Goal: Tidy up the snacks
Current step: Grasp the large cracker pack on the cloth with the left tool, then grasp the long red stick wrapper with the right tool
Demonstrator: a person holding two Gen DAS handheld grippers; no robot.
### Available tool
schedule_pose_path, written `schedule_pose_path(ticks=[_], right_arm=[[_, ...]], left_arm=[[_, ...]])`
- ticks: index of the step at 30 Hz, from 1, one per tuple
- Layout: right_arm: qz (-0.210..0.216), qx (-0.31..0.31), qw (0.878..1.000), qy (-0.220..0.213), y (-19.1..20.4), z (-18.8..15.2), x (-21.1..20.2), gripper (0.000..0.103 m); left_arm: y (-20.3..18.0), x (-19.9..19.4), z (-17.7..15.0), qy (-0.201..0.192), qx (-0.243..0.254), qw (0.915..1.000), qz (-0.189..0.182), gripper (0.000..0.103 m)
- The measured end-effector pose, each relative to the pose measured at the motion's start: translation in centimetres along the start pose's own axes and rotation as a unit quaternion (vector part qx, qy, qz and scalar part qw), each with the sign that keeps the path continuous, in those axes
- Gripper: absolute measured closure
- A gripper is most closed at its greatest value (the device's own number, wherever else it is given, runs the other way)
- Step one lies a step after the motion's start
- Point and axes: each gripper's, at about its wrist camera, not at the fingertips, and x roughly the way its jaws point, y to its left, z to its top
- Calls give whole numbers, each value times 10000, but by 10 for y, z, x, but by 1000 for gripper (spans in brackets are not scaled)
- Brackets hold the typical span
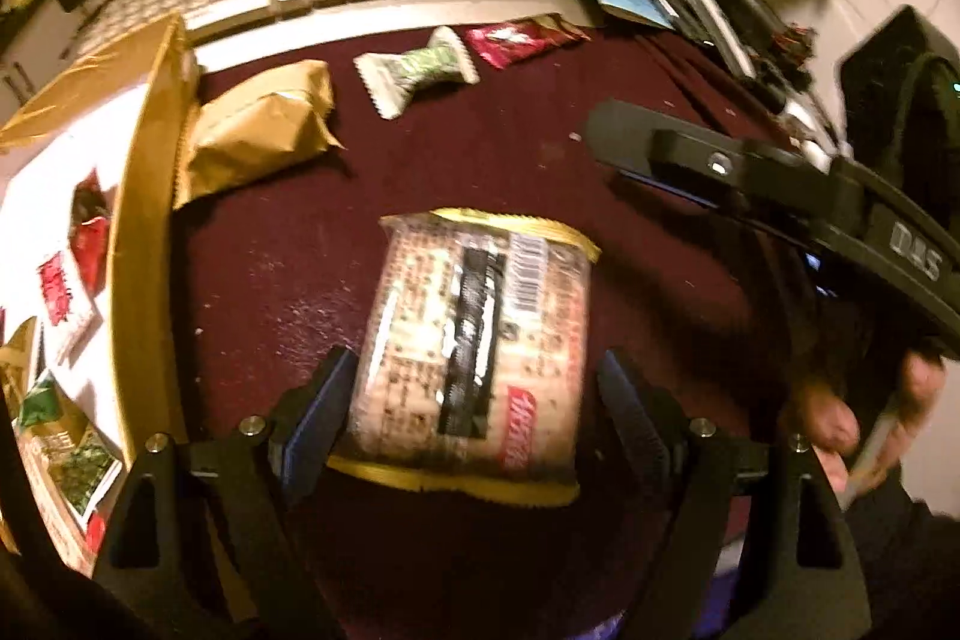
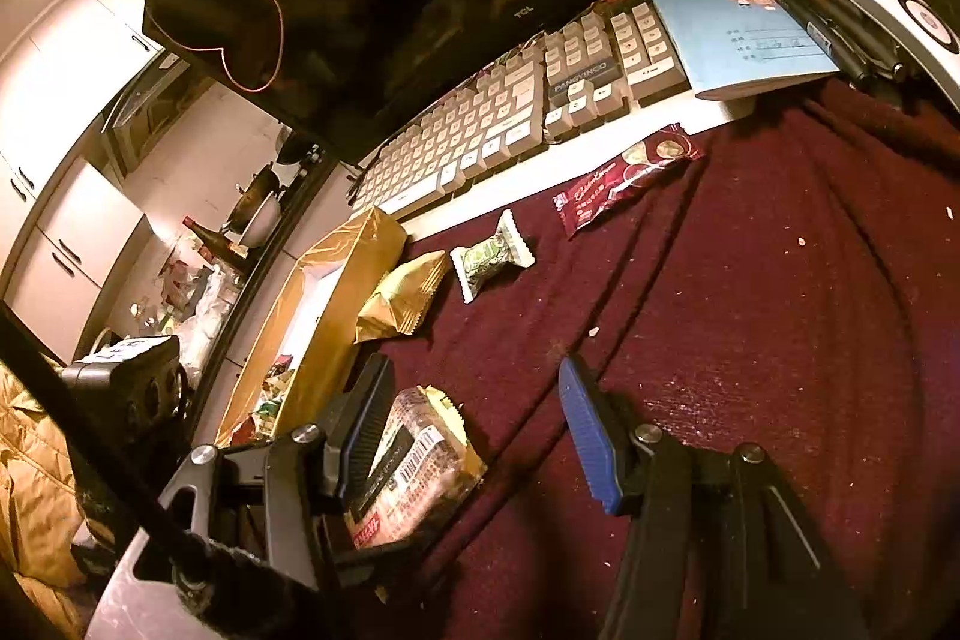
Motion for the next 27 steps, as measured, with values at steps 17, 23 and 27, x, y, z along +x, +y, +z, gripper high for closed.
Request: schedule_pose_path(ticks=[17, 23, 27], right_arm=[[-738, 442, 9962, 154, 0, 45, 14, 46], [-1651, 924, 9813, 348, -15, 83, 48, 54], [-2422, 1016, 9647, 205, -14, 91, 58, 56]], left_arm=[[19, -55, -55, -1561, -1276, 9792, 230, 33], [40, -78, -71, -1851, -1722, 9675, 103, 33], [45, -80, -77, -1874, -1749, 9666, 59, 33]])
